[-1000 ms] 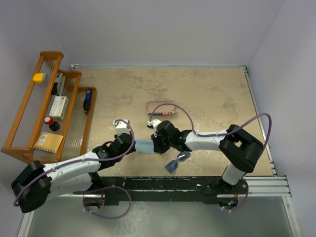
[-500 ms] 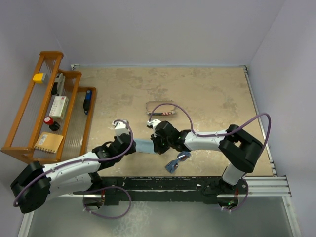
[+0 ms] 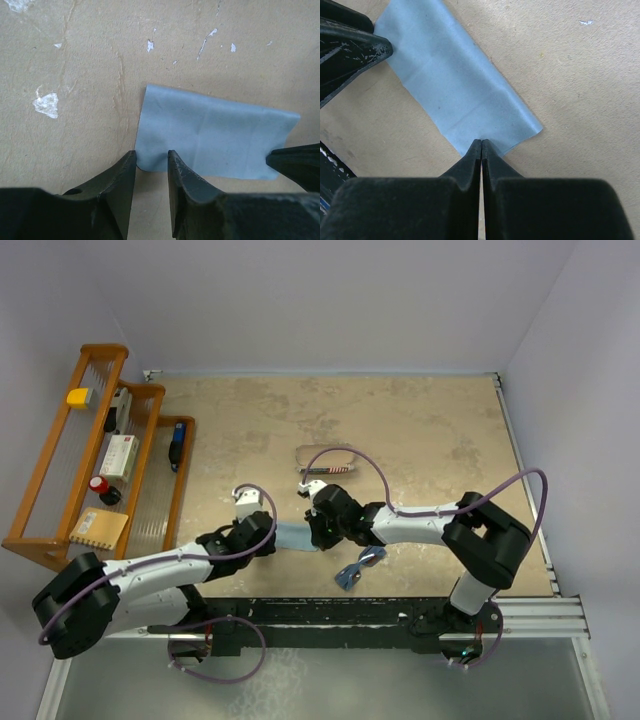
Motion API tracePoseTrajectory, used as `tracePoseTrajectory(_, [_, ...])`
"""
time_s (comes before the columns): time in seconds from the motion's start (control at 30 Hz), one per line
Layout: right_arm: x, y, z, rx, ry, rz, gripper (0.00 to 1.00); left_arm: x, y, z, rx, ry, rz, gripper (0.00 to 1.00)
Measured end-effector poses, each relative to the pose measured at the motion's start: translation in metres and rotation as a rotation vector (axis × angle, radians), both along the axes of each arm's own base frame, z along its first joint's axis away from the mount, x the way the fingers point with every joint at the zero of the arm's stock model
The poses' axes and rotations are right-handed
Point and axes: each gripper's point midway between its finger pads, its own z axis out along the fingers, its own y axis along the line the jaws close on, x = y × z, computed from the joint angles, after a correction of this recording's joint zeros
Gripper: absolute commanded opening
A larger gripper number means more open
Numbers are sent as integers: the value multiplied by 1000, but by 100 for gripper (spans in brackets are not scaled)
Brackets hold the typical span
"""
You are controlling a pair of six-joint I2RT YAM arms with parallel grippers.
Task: Organize the sunglasses
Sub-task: Fold the glasses cleaning cloth at the center of the board.
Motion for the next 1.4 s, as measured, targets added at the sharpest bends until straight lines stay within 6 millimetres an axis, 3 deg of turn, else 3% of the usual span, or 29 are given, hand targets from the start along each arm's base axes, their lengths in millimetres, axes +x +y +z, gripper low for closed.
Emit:
tracePoseTrajectory(0.57, [0,0,0,3,1,1,0,3,4,-1,64,17,9,32])
tracePoseTrajectory(0.9, [0,0,0,3,2,1,0,4,-6,-1,51,27,-23,30])
tracePoseTrajectory(1.4, [0,0,0,5,5,-2,0,2,-12,-2,32,38,-46,10])
